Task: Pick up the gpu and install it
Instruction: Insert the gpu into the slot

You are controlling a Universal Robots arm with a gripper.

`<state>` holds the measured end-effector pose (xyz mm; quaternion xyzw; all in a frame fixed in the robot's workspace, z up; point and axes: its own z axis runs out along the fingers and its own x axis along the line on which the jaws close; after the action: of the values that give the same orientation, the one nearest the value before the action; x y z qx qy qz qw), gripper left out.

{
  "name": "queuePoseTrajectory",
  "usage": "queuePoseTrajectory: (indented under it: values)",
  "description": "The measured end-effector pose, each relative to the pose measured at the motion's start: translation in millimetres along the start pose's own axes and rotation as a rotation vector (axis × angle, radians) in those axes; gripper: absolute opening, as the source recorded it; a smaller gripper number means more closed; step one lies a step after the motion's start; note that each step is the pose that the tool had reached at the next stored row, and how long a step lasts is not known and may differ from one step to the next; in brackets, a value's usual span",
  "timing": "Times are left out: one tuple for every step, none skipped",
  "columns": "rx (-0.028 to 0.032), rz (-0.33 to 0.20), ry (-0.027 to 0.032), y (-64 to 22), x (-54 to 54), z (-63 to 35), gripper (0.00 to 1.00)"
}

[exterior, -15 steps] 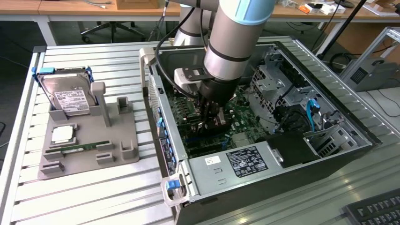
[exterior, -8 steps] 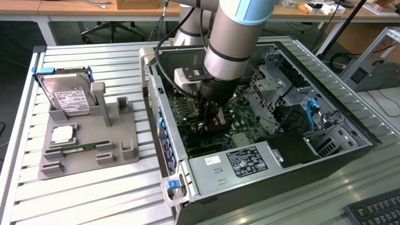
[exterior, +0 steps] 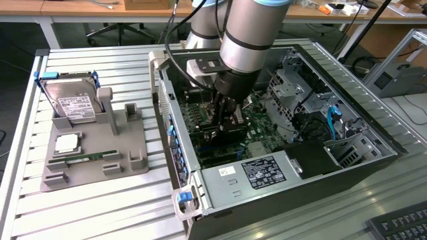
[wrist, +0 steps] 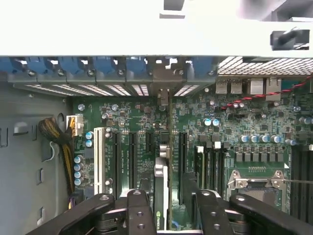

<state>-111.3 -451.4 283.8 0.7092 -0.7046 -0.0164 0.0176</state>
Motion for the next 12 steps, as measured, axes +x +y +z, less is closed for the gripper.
queuePoseTrajectory:
  values:
    - [0.0,0.0,0.0003,-0.1,-0.5,-0.2,0.32]
    - [0.0001,0.0,0.0002,-0.1,-0.7,-0.2,0.32]
    - [-0.0001,0.0,0.0001,-0.4,-0.7,-0.2,0.25]
    - [-0.0004,0.0,0.0002,-0.9,-0.8,-0.2,0.2]
    - [-0.0013,0.0,0.0002,-2.2,-0.8,-0.3,0.13]
    - [-0.0027,-0.001,0.0003,-4.1,-0.8,-0.4,0.1]
    - [-0.0054,-0.001,0.0003,-7.6,-0.7,-0.6,0.1]
    - [-0.0099,-0.001,0.0003,-12.8,-0.5,-0.8,0.1]
    - [-0.0154,-0.002,0.0002,-18.4,-0.4,-1.1,0.1]
    - [-0.0203,-0.002,0.0003,-23.2,-0.2,-1.3,0.1]
    - [-0.0246,-0.002,0.0002,-27.3,-0.2,-1.5,0.1]
    - [-0.0296,-0.002,0.0002,-32.1,-0.1,-1.7,0.1]
